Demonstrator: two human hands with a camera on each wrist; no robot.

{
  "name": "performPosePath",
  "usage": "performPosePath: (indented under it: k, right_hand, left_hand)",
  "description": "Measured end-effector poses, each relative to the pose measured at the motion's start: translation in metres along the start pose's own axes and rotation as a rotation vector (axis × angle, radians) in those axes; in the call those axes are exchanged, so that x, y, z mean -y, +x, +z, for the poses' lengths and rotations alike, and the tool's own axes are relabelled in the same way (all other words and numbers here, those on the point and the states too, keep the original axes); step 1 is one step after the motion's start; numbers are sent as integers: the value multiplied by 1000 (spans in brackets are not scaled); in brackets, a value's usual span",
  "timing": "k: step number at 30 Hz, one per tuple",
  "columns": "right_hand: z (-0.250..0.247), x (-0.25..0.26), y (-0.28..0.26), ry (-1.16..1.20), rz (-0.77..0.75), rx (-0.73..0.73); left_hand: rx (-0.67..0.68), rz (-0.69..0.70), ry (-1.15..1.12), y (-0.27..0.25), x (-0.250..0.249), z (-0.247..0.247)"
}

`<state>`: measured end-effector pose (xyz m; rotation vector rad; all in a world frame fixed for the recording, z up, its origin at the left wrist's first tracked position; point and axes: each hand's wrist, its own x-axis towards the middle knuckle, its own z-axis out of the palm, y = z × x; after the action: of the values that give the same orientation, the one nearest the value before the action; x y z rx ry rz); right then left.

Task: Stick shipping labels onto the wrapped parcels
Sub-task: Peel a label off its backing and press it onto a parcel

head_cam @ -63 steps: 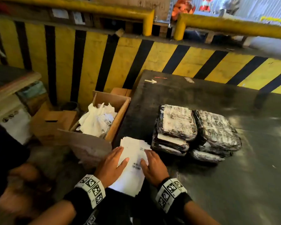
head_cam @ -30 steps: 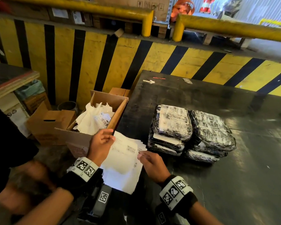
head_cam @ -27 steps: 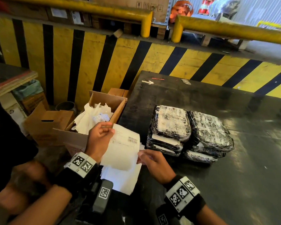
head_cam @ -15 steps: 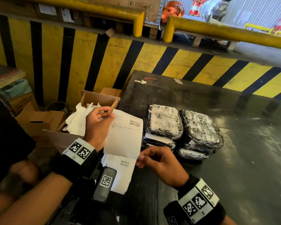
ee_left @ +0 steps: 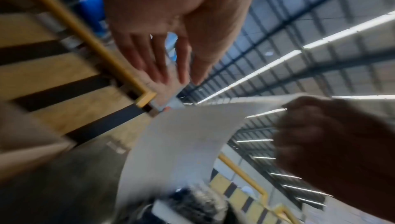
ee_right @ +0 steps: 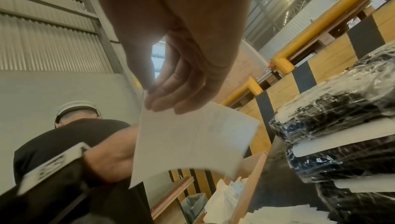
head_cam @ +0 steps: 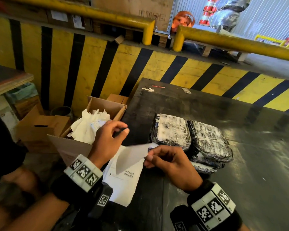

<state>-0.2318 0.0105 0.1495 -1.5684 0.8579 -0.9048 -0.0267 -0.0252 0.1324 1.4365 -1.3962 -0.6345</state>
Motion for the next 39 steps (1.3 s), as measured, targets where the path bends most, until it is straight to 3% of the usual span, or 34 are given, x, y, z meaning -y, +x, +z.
performPosePath:
  k: [4, 6, 9, 12, 21, 25, 30, 32, 39]
  right_hand:
    - [3, 1, 10, 3, 1, 3]
    - [7, -1, 14, -24, -4, 7]
    - [11, -7, 16, -52, 14, 8]
    - [3, -10, 13, -62, 59, -36]
    - [-75, -7, -32, -147, 104, -217]
    - [-99, -4, -49, -26, 90, -347]
    - [-95, -5, -47, 158, 55, -484]
    - [-84, -16, -42, 10, 119, -428]
    - [-20, -122, -12, -576, 437, 149]
  left_hand:
    - [265, 66, -177, -38, -35, -2]
    - [310, 78, -224, -44, -37, 0]
    - [294, 49, -255, -42, -26, 2]
    - [275, -67, -230, -34, -11, 0]
    - [72, -156, -67, 13, 41, -18]
    - [10, -230, 42, 28, 75, -27]
    - [-118, -346, -40, 24, 92, -28]
    - [-114, -330, -82, 16, 82, -26]
    - [-33, -186, -225, -16, 34, -12]
